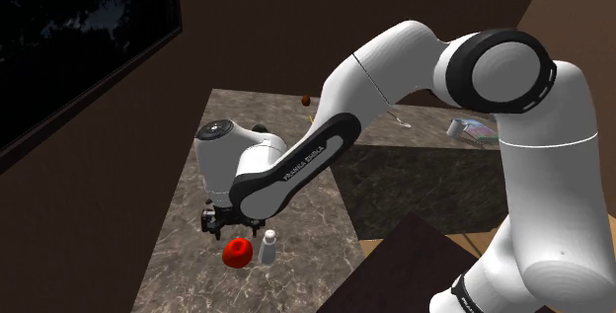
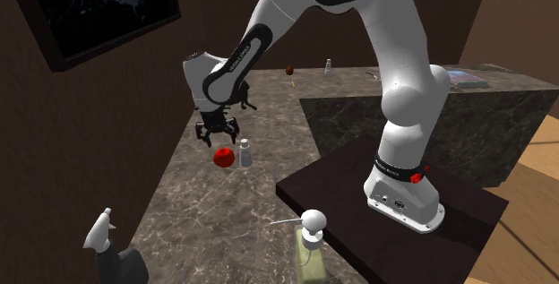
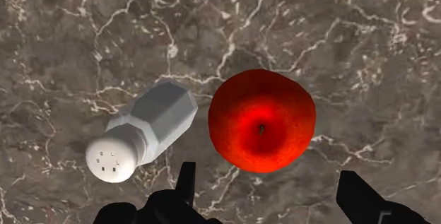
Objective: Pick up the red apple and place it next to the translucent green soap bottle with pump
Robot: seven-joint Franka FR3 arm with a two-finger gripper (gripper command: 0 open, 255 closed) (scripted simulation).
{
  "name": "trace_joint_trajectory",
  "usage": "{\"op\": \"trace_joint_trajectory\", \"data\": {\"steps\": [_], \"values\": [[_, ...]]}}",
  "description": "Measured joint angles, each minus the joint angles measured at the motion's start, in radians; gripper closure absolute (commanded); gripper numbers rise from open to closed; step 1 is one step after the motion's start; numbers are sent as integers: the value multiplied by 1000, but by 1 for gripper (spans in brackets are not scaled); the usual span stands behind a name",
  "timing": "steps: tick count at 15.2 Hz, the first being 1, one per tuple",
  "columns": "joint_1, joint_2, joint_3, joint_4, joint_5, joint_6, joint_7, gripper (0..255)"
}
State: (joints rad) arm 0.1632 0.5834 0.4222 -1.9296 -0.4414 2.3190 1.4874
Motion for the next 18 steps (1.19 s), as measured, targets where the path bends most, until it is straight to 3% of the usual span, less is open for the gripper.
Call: {"op": "trace_joint_trajectory", "data": {"steps": [12,13,18], "values": [[17,67,-33,4,-41,60,26,0],[17,67,-33,4,-41,60,26,255],[17,66,-33,5,-41,60,26,255]]}}
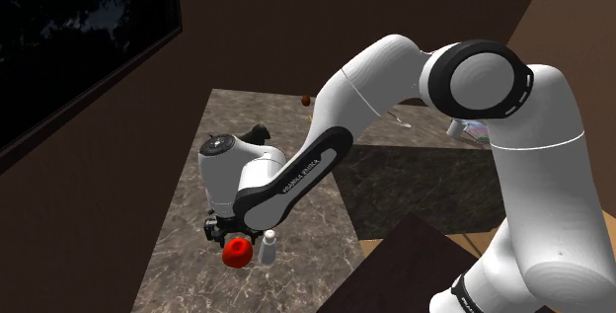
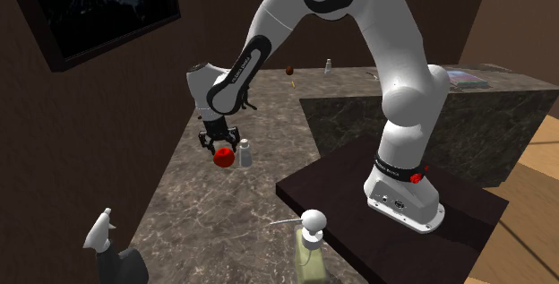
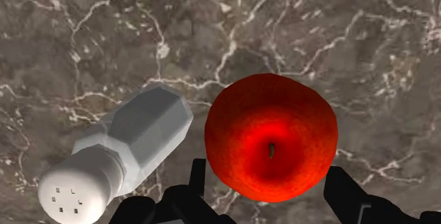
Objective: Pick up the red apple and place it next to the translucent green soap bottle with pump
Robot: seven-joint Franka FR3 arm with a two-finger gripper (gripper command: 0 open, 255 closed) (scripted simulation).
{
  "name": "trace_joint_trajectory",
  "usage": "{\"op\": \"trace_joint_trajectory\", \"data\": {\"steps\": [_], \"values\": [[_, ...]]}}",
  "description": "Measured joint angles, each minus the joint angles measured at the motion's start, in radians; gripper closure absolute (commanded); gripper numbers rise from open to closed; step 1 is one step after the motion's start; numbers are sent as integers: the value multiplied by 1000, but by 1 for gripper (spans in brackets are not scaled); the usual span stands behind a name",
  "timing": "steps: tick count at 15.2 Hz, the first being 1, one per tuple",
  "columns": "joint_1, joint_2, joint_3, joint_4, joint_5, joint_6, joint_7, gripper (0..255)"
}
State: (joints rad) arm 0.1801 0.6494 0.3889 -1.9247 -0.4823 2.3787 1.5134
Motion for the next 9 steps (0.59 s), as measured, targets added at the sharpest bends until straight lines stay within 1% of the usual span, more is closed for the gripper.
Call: {"op": "trace_joint_trajectory", "data": {"steps": [5,9], "values": [[0,0,0,0,0,0,0,255],[-10,-31,14,-7,17,-24,-12,255]]}}
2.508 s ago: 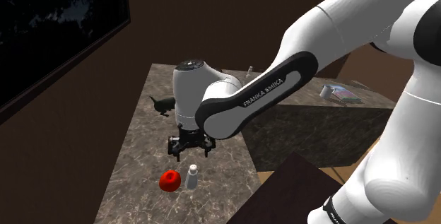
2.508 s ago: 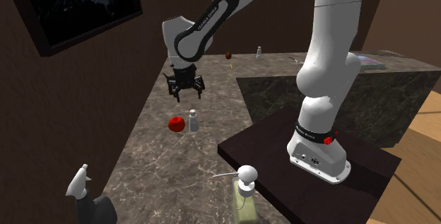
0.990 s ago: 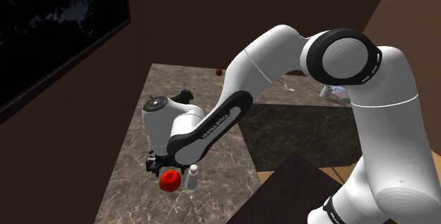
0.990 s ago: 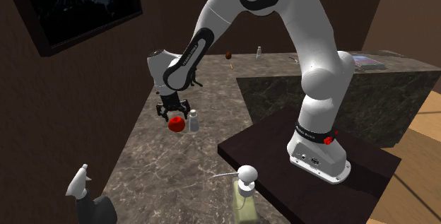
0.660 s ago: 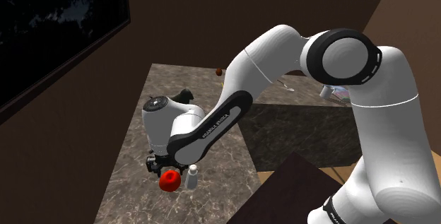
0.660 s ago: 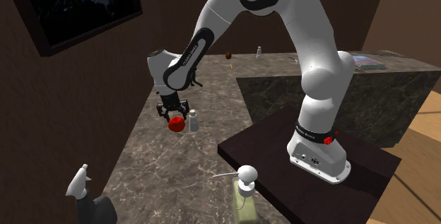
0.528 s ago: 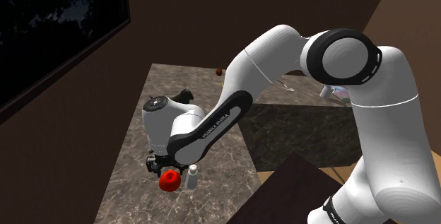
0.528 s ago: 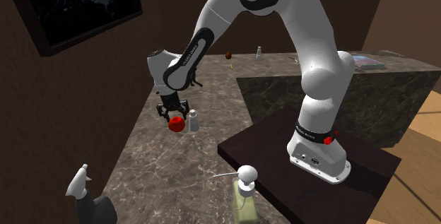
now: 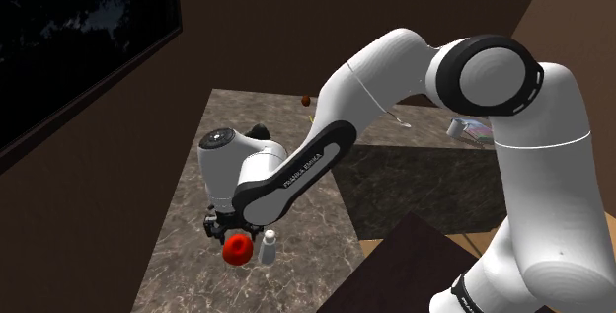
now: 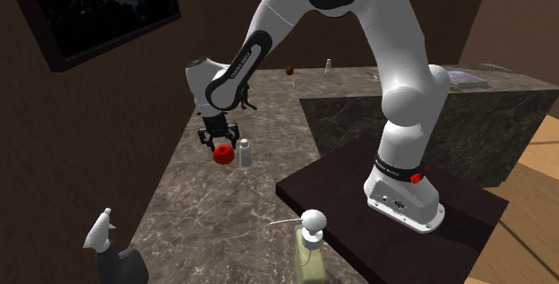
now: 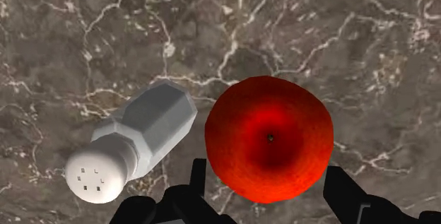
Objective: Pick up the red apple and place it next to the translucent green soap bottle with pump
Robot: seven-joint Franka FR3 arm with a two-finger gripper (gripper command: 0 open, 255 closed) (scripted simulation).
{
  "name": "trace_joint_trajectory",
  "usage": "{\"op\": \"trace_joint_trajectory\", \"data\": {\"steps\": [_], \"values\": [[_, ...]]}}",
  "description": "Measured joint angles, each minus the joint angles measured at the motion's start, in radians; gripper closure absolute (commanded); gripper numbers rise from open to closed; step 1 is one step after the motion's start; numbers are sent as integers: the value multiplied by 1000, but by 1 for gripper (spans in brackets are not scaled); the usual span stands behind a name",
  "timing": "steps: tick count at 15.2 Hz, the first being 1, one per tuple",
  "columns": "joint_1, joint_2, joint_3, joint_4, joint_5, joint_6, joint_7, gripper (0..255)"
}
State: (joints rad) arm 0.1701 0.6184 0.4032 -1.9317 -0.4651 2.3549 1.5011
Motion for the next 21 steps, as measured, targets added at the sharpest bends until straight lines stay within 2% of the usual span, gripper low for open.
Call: {"op": "trace_joint_trajectory", "data": {"steps": [21], "values": [[-60,-206,84,0,128,-186,-92,255]]}}
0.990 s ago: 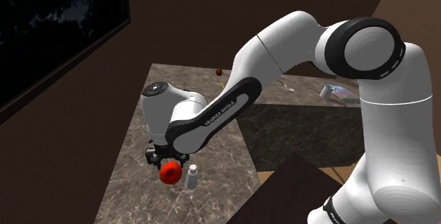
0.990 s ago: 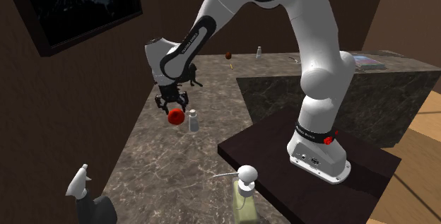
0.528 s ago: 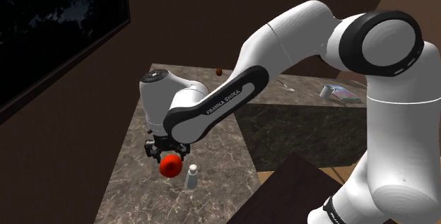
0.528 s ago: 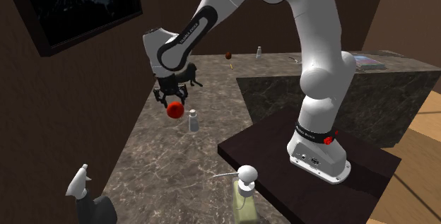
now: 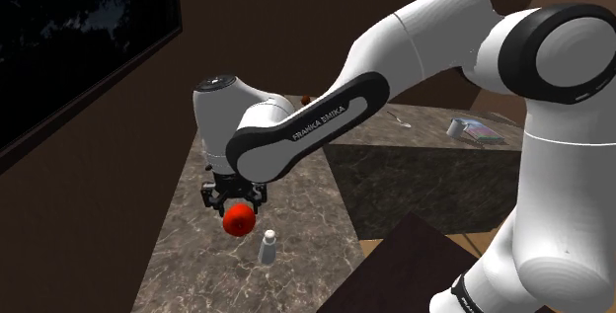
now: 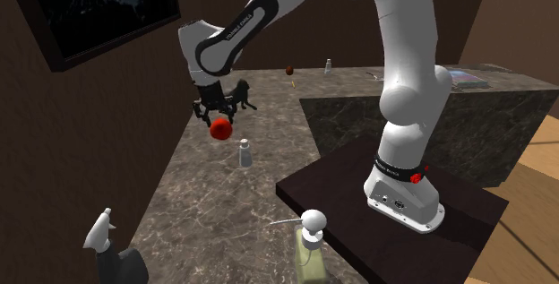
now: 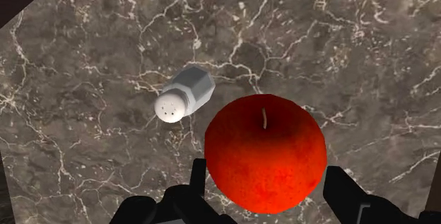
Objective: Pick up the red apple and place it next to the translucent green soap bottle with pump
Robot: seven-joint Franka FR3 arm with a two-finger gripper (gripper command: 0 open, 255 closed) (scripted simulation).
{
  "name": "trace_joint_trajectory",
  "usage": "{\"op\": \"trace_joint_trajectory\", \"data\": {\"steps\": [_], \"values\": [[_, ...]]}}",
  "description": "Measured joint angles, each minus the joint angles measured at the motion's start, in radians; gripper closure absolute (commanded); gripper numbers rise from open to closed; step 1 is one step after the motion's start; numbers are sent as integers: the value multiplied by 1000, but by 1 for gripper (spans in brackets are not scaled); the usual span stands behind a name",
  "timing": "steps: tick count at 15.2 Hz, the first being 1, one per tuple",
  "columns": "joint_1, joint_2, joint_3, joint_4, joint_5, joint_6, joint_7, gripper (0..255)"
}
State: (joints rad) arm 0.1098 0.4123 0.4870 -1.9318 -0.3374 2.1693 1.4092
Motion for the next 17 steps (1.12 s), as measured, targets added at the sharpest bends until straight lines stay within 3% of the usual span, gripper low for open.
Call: {"op": "trace_joint_trajectory", "data": {"steps": [17], "values": [[-25,-124,37,75,87,-179,-67,255]]}}
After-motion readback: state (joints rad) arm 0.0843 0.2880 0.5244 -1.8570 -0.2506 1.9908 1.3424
